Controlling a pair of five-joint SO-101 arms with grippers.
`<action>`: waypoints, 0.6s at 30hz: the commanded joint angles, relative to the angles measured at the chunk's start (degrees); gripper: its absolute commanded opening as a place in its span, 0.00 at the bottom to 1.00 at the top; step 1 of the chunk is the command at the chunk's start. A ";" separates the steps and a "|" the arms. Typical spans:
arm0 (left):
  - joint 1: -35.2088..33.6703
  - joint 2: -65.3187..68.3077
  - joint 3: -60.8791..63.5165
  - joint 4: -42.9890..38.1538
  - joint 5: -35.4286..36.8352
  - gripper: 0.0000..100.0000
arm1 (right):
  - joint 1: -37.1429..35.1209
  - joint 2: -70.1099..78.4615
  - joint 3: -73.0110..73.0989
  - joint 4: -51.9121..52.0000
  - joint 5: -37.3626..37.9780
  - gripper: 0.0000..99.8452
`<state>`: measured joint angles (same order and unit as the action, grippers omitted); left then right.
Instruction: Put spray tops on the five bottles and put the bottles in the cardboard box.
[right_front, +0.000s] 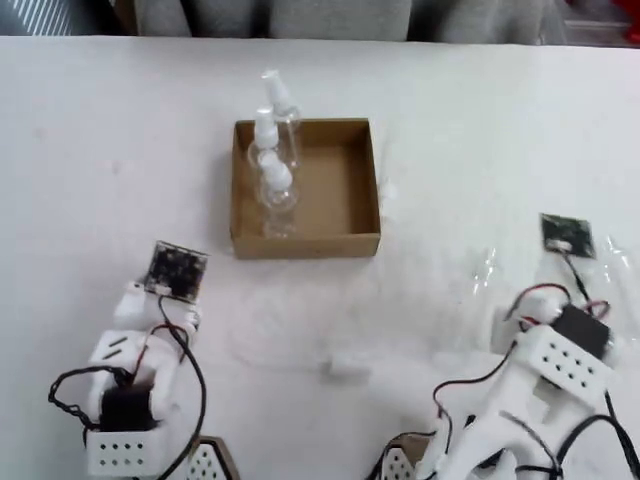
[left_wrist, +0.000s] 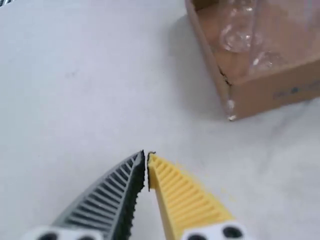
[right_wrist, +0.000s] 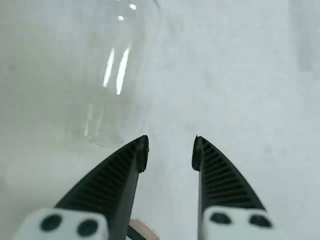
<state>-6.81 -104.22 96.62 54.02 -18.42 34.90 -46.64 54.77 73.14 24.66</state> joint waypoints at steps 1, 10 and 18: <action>4.79 -0.48 -5.36 2.81 -2.11 0.03 | 8.13 -1.19 -0.53 -0.48 -0.09 0.12; 14.20 -0.04 -22.51 16.00 -5.98 0.03 | 16.40 -7.52 4.04 -3.03 -0.44 0.12; 19.91 26.86 -40.53 17.58 -7.65 0.03 | 22.37 -21.58 12.22 -5.14 -0.53 0.12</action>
<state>10.15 -90.68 64.88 71.25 -25.63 55.03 -63.34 66.55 68.92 24.66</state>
